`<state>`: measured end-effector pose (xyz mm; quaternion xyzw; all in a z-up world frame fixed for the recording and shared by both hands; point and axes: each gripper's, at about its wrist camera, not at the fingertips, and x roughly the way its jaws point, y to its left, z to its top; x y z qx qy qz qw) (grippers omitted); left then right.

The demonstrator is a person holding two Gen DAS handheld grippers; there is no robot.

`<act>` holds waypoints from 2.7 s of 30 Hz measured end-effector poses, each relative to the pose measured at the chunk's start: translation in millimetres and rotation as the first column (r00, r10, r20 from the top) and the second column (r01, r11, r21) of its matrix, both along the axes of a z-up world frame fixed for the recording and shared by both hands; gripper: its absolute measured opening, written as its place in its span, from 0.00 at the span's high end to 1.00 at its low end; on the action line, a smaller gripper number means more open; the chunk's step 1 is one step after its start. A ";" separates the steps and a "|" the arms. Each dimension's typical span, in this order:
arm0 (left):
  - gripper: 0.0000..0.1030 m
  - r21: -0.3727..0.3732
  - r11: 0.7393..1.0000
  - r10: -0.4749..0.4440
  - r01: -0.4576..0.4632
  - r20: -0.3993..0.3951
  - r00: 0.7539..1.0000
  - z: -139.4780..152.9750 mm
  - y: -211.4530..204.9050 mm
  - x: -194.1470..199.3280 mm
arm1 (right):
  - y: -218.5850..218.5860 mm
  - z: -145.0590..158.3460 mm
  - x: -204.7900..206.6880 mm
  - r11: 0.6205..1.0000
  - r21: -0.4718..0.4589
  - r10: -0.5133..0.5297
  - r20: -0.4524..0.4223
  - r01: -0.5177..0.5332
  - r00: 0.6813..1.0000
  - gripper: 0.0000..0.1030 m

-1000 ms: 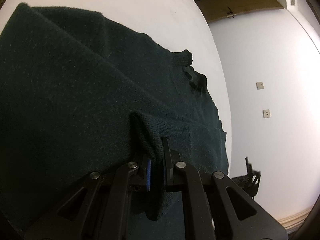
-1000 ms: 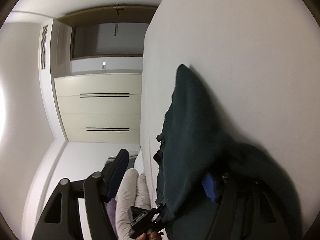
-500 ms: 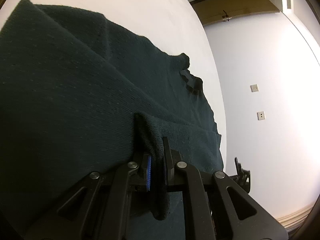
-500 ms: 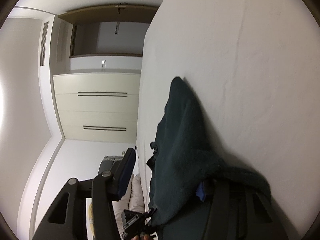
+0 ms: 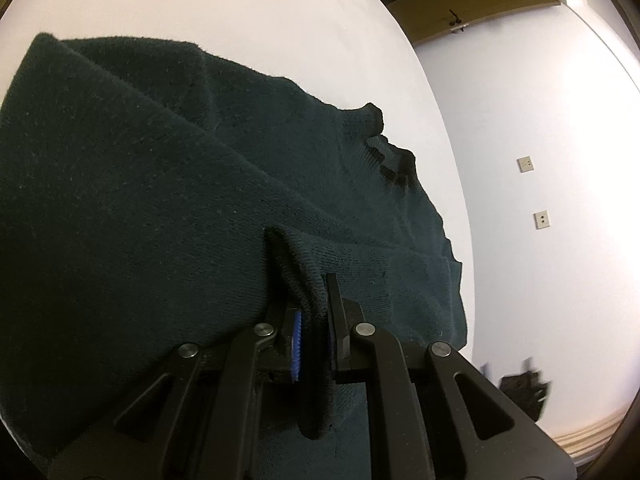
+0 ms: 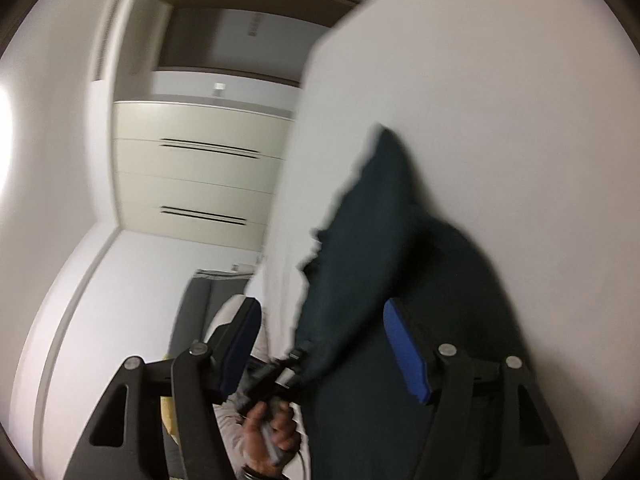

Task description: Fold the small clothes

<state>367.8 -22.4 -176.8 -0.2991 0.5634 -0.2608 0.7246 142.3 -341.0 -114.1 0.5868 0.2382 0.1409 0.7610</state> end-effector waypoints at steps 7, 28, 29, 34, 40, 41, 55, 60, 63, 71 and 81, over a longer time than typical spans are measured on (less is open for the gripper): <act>0.90 0.071 0.997 -0.004 0.002 0.032 0.999 10.3 -5.6 -4.6 | 10.5 -22.4 83.2 0.997 -0.023 0.070 -0.085 -0.072 0.994 0.34; 0.87 0.299 0.947 -0.192 0.117 0.237 0.952 52.3 -80.6 -41.1 | -6.7 -15.1 82.1 0.995 -0.103 0.003 -0.056 -0.009 0.998 0.45; 0.87 0.313 0.942 -0.197 0.118 0.234 0.952 46.3 -85.8 -42.3 | 4.2 -14.6 97.4 0.991 -0.114 0.063 -0.060 -0.069 0.996 0.45; 0.87 0.301 0.949 -0.179 0.096 0.263 0.948 37.8 -74.5 -41.1 | 39.5 -42.7 139.6 0.970 -0.163 0.155 -0.154 -0.180 0.976 0.48; 0.87 0.222 0.970 -0.155 0.093 0.280 0.947 27.3 -45.6 -39.9 | 8.1 -73.9 123.9 0.986 -0.133 0.078 -0.161 -0.100 0.984 1.00; 0.87 0.207 0.974 -0.148 0.090 0.285 0.947 25.7 -43.0 -40.1 | -0.9 -70.5 117.0 0.984 -0.164 0.047 -0.150 -0.071 0.988 1.00; 0.87 0.312 0.943 -0.230 0.116 0.359 0.905 52.3 -73.1 -83.1 | 85.7 -29.1 114.9 0.927 -0.232 0.288 -0.060 -0.294 0.956 0.43; 0.88 0.230 0.967 -0.181 0.110 0.318 0.931 23.4 -54.3 -79.0 | 61.3 -67.3 110.1 0.947 -0.201 0.226 -0.142 -0.251 0.964 0.85; 0.87 0.196 0.975 -0.162 0.102 0.315 0.935 21.1 -42.6 -80.1 | 23.2 -74.9 89.9 0.976 -0.163 0.124 -0.139 -0.147 0.982 0.89; 0.87 0.303 0.953 -0.128 0.019 0.347 0.929 45.3 -20.7 -114.6 | -15.2 -35.6 11.8 0.941 -0.335 -0.009 -0.174 -0.050 0.985 0.50; 0.87 0.219 0.976 -0.058 -0.004 0.274 0.960 83.3 73.7 -227.2 | 13.5 -4.7 -117.4 0.885 -0.400 0.174 -0.196 -0.240 0.965 0.43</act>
